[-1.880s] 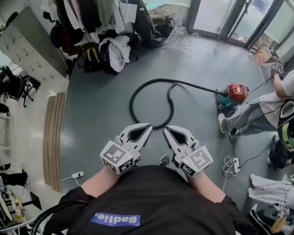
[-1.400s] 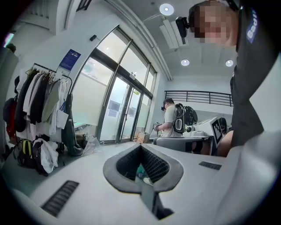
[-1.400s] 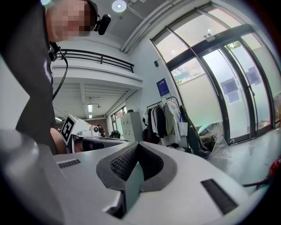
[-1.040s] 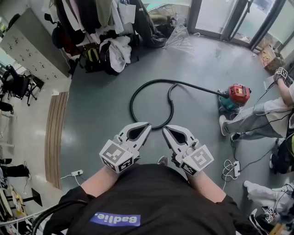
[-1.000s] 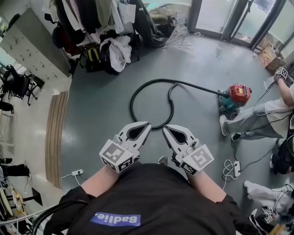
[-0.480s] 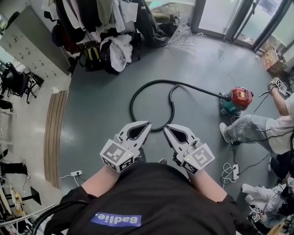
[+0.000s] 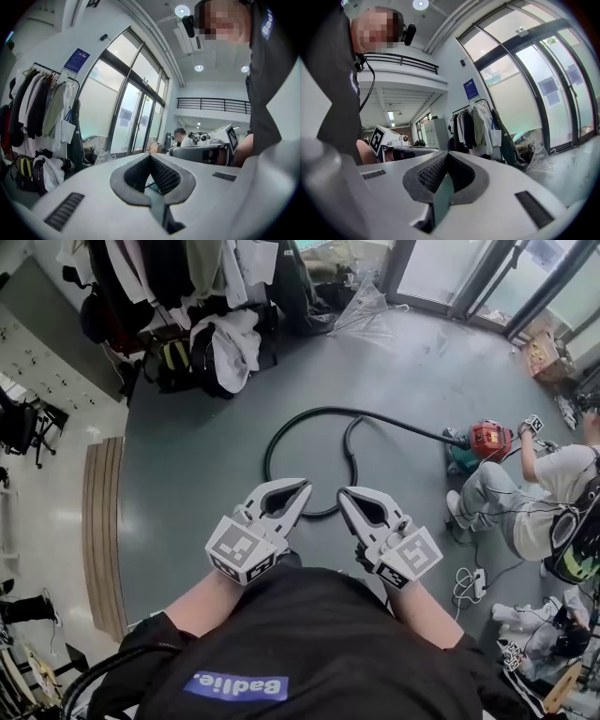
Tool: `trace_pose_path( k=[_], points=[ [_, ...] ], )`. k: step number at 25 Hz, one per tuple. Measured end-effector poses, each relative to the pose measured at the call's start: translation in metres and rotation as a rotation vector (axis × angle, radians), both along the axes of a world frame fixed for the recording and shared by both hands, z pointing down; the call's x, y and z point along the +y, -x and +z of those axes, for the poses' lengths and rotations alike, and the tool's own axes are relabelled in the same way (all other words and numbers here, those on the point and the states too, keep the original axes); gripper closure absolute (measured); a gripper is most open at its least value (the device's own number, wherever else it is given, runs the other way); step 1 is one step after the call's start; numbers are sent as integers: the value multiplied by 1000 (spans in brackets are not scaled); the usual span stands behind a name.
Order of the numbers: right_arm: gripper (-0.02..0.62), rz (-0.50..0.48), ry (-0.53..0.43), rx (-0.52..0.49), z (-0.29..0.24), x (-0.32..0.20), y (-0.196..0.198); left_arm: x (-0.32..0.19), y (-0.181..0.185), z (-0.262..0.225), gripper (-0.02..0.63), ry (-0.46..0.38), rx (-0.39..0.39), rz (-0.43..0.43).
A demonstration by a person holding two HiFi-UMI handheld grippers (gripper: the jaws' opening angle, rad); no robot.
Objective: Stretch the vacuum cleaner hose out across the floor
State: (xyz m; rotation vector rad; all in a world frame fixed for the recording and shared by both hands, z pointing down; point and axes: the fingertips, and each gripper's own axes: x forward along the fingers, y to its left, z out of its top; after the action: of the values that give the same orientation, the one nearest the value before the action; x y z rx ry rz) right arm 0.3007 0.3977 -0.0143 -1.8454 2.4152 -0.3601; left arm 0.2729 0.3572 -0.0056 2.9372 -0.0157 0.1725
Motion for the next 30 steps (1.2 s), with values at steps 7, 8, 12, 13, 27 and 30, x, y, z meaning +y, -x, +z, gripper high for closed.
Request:
trace_pose_path(
  k=[7, 8, 12, 13, 27, 30],
  points=[
    [601, 36, 16, 19, -2, -73, 7, -70, 13, 8, 611, 28, -3, 38],
    [601, 34, 22, 20, 0, -80, 7, -76, 12, 10, 611, 33, -4, 36],
    [601, 23, 40, 13, 10, -96, 0, -94, 6, 15, 611, 45, -9, 27],
    [601, 20, 44, 11, 12, -100, -2, -97, 5, 17, 611, 48, -14, 25],
    [601, -136, 32, -27, 35, -111, -123, -110, -102, 47, 611, 31, -132, -126],
    [601, -188, 30, -25, 44, -110, -161, -108, -140, 55, 611, 17, -150, -165]
  ],
)
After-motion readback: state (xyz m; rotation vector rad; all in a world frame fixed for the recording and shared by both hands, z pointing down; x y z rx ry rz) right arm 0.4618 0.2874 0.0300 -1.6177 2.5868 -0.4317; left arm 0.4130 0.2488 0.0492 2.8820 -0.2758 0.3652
